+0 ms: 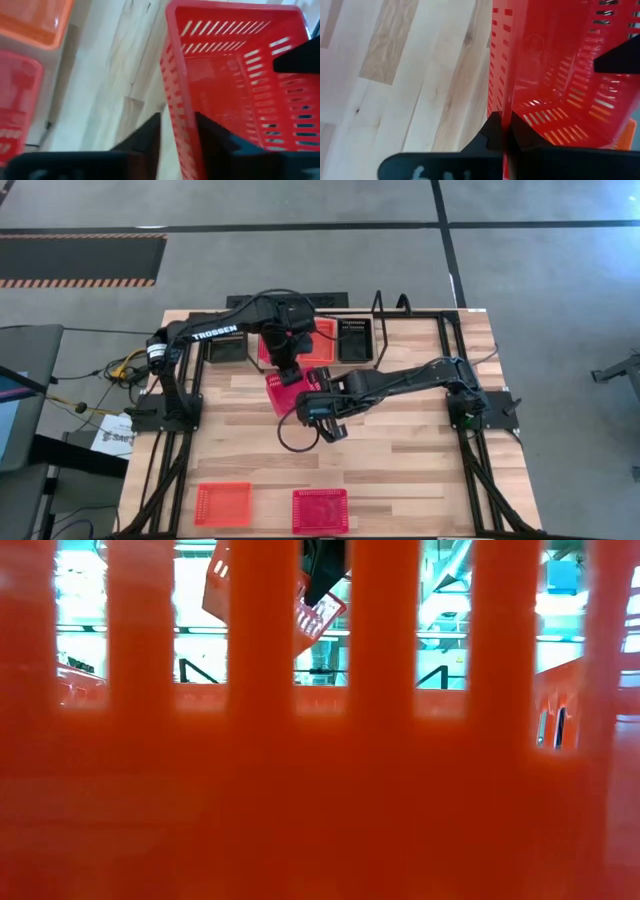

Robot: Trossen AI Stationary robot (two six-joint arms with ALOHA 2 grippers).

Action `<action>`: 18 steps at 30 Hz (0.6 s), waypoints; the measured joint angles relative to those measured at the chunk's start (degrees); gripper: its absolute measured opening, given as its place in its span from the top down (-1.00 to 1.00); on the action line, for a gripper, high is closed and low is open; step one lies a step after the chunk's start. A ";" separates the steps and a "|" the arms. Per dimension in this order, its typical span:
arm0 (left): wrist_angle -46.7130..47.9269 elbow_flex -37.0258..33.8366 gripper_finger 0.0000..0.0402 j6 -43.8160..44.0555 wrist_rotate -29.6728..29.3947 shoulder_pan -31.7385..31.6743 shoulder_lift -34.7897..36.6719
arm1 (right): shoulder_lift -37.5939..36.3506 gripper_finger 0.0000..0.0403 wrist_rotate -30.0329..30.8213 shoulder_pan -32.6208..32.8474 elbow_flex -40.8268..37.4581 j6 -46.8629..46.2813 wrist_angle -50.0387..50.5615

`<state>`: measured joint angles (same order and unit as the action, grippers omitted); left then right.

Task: Stack baskets on shelf by color
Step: Stack the top red bin on top of the red bin on the shelf

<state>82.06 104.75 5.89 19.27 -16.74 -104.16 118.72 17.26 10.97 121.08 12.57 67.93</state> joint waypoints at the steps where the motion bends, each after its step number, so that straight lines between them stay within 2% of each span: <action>1: -0.09 0.00 0.75 -0.72 -0.41 0.36 0.00 | 0.00 0.97 0.01 0.16 0.00 -0.01 0.08; 3: -0.51 -0.01 0.93 -1.23 -2.02 1.18 0.00 | 0.00 0.97 -0.09 0.33 0.00 -0.06 0.43; 11: -3.30 -0.02 1.00 0.63 -5.18 2.34 -0.02 | 0.00 0.91 -0.23 0.75 0.00 -1.63 2.27; 18: -3.56 -0.02 1.00 0.61 -5.10 2.18 -0.02 | 0.00 0.47 0.47 0.78 0.00 -1.59 1.89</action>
<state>78.49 104.73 6.50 14.17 -14.55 -104.18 118.72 17.74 11.75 121.08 10.98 69.82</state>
